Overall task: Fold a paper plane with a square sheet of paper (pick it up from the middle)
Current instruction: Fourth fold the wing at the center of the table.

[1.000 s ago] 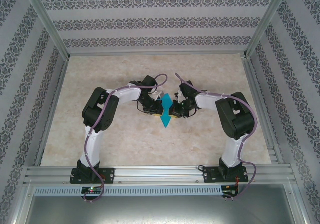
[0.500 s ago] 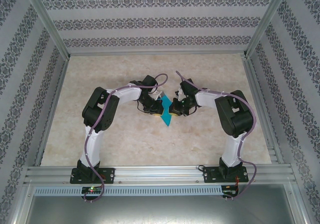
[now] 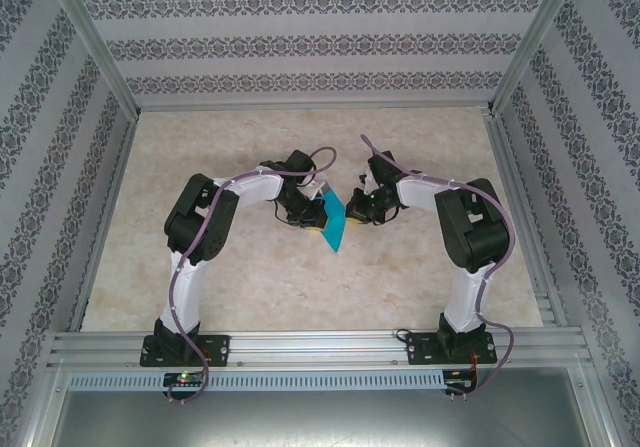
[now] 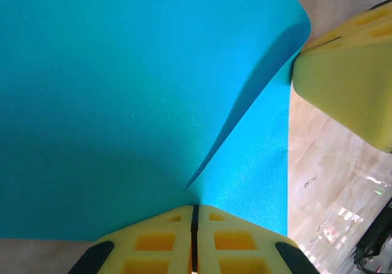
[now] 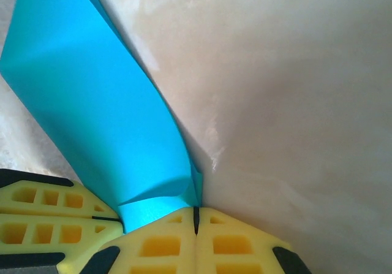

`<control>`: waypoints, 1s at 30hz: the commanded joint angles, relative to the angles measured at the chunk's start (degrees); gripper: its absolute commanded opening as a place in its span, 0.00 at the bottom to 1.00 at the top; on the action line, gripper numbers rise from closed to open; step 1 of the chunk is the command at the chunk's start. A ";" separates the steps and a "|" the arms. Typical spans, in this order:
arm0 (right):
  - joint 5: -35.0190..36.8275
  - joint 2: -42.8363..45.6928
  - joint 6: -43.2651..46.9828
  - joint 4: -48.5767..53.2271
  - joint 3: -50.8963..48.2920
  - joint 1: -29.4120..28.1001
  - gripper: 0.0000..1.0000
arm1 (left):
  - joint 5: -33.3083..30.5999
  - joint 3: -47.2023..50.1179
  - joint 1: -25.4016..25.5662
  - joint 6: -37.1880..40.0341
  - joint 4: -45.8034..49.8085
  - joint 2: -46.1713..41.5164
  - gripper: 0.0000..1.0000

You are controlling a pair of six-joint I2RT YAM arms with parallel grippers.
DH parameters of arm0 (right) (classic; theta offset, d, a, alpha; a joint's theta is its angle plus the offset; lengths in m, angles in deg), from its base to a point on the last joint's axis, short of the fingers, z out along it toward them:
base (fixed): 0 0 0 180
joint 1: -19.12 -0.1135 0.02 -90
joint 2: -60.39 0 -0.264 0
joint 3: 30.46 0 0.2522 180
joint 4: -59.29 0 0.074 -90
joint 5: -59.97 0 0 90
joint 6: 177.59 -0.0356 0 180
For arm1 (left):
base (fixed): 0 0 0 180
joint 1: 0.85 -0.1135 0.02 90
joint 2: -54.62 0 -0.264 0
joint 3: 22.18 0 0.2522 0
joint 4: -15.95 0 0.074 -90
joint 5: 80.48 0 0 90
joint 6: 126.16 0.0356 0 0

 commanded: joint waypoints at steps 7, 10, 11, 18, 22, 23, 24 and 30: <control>-1.61 1.39 -0.54 -2.14 0.83 -2.62 0.05 | -12.86 2.86 0.10 1.83 6.25 5.63 0.10; -0.36 0.42 0.02 -1.19 1.90 -2.51 0.05 | -13.00 2.73 0.10 2.06 6.60 5.59 0.10; 0.68 0.42 0.64 -0.32 2.29 -2.50 0.05 | -13.11 2.73 0.10 2.12 6.68 5.59 0.11; 3.25 0.48 2.29 2.81 3.88 -1.27 0.04 | -13.39 2.96 0.10 2.23 6.89 5.32 0.10; 5.04 4.32 3.16 4.80 2.93 -0.63 0.05 | -13.26 3.08 0.10 2.23 6.79 5.37 0.10; 4.73 4.97 3.19 4.72 2.59 -0.68 0.05 | -13.21 3.11 0.10 2.15 6.76 5.38 0.10; 3.84 5.48 3.11 4.55 2.14 -0.75 0.05 | -13.17 3.01 0.10 2.14 6.64 5.45 0.10; -1.10 4.74 0.53 0.07 -0.28 -2.07 0.05 | -13.13 2.65 0.10 2.15 6.97 5.60 0.10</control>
